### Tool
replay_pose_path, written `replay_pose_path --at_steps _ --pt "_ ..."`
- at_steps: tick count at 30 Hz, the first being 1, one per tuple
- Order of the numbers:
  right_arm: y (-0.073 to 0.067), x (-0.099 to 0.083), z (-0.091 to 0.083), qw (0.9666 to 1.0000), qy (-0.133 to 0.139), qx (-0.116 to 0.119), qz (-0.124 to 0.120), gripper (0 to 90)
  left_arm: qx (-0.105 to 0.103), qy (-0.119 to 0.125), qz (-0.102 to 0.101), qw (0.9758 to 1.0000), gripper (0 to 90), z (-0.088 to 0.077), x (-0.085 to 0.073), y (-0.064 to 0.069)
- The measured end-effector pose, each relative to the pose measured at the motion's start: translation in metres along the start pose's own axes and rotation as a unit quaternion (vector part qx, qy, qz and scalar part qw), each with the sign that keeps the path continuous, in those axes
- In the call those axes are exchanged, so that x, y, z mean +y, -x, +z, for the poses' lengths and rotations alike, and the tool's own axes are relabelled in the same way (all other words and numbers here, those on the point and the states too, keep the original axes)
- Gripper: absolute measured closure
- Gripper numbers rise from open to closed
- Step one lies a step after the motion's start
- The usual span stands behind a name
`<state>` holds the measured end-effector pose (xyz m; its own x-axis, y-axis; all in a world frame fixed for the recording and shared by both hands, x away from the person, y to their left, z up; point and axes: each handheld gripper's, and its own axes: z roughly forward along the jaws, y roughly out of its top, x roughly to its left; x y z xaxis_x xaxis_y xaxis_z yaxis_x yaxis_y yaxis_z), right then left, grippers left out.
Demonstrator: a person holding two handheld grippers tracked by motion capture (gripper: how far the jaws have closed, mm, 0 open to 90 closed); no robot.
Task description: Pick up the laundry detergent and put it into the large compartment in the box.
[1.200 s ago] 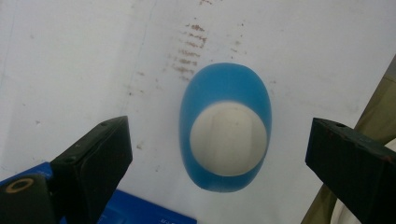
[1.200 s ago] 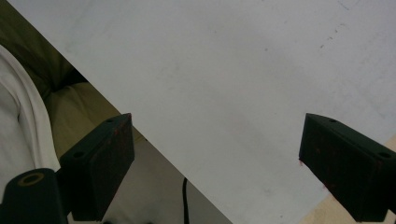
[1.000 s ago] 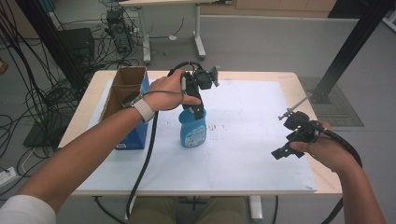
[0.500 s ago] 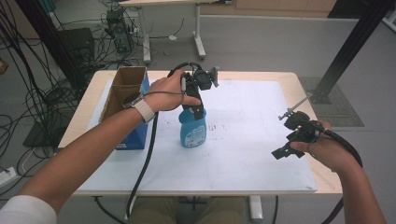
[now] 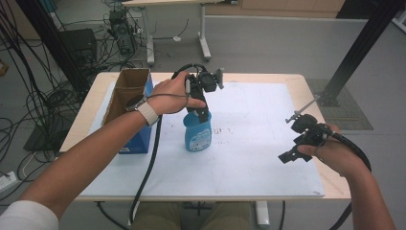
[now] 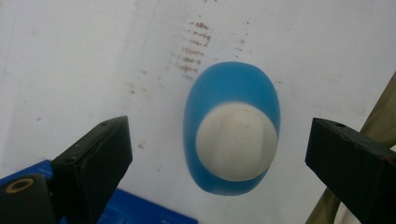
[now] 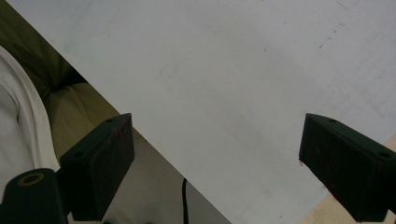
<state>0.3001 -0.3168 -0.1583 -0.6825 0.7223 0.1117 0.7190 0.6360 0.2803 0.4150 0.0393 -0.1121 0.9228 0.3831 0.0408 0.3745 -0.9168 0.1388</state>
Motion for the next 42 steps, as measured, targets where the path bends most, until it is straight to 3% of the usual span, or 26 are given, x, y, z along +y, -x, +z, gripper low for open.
replay_pose_path --at_steps 42 --pt "-0.0002 -0.0010 -0.0009 1.0000 0.000 0.000 0.000 10.5 0.003 -0.001 0.001 1.0000 7.9 0.0010 0.0001 0.0012"
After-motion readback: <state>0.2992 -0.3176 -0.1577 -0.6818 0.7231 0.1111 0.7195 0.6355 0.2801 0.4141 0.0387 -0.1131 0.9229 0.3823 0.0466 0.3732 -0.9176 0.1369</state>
